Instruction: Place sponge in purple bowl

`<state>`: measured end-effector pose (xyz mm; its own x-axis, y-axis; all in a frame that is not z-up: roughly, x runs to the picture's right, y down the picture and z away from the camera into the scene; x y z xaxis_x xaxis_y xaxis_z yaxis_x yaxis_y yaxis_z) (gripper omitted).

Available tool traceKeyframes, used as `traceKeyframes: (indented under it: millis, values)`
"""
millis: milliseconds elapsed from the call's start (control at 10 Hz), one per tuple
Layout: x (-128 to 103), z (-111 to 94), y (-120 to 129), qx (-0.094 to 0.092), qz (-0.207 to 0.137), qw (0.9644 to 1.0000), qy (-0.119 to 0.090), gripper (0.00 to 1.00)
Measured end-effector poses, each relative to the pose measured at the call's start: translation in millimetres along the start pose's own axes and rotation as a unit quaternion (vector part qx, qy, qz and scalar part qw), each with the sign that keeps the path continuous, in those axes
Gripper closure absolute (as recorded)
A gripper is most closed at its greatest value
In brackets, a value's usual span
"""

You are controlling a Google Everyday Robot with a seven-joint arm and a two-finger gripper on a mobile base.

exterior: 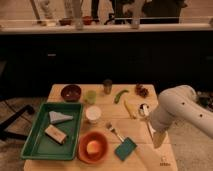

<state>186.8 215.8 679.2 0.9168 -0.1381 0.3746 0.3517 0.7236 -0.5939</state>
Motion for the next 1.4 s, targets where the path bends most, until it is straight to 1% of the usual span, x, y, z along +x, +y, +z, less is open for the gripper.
traceKeyframes:
  millis: [200, 300, 400, 500, 600, 700, 900, 1100, 1400]
  values:
    - [-34.4, 16.5, -10.5, -0.01, -0.029, 0.9992, -0.025, 0.2]
    - [-49.8, 25.9, -15.6, -0.012, -0.043, 0.9979, -0.047, 0.2]
    - [-60.9, 38.1, -21.6, -0.015, -0.051, 0.995, -0.085, 0.2]
    - [-63.7, 50.0, -25.0, -0.02, -0.05, 0.9913, -0.12, 0.2]
    - [-64.6, 66.5, -30.0, -0.027, -0.046, 0.9856, -0.16, 0.2]
    - [-63.6, 76.0, -32.7, -0.032, -0.042, 0.9814, -0.185, 0.2]
    - [-62.3, 82.5, -35.4, -0.037, -0.037, 0.9791, -0.196, 0.2]
    - [-56.5, 87.2, -32.8, -0.042, -0.031, 0.9785, -0.2, 0.2]
    - [-43.5, 91.8, -23.3, -0.043, -0.026, 0.9775, -0.205, 0.2]
